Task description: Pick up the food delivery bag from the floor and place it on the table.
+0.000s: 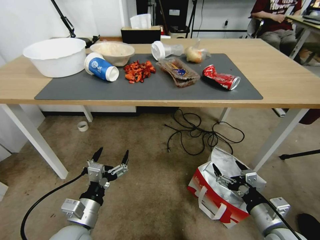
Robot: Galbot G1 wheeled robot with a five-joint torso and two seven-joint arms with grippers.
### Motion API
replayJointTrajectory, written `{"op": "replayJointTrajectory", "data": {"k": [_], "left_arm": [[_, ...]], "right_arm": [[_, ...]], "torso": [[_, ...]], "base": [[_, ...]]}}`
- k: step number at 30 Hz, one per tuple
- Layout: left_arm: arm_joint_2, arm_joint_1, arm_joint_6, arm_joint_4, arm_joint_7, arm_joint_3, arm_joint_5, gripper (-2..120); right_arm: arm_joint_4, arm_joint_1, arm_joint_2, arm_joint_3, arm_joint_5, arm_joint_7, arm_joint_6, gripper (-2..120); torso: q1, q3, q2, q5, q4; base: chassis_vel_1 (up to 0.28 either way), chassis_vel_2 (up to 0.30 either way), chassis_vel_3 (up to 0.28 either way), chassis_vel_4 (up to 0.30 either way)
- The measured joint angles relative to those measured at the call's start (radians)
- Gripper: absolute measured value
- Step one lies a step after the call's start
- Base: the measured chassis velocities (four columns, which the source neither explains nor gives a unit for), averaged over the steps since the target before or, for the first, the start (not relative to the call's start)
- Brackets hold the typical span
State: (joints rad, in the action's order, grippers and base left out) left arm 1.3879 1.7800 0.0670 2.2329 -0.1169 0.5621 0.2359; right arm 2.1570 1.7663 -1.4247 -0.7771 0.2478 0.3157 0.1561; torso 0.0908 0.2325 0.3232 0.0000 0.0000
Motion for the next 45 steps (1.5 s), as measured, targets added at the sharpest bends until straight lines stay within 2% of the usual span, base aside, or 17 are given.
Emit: {"op": "replayJointTrajectory", "data": {"k": [22, 45], "left_arm": [[0.002, 0.0, 0.006, -0.004, 0.001, 0.002, -0.001, 100], [-0.002, 0.007, 0.014, 0.0, 0.0, 0.002, -0.001, 100]], "right_arm": [[-0.004, 0.0, 0.003, -0.003, 0.001, 0.0, 0.001, 100], [-0.002, 0.003, 0.0, 0.0, -0.001, 0.0, 0.0, 100]], "torso": [[-0.024, -0.06, -0.084, 0.0, 0.0], [-0.043, -0.135, -0.179, 0.0, 0.0]], "base": [[0.0, 0.0, 0.0, 0.0], [0.0, 0.0, 0.0, 0.0]]}}
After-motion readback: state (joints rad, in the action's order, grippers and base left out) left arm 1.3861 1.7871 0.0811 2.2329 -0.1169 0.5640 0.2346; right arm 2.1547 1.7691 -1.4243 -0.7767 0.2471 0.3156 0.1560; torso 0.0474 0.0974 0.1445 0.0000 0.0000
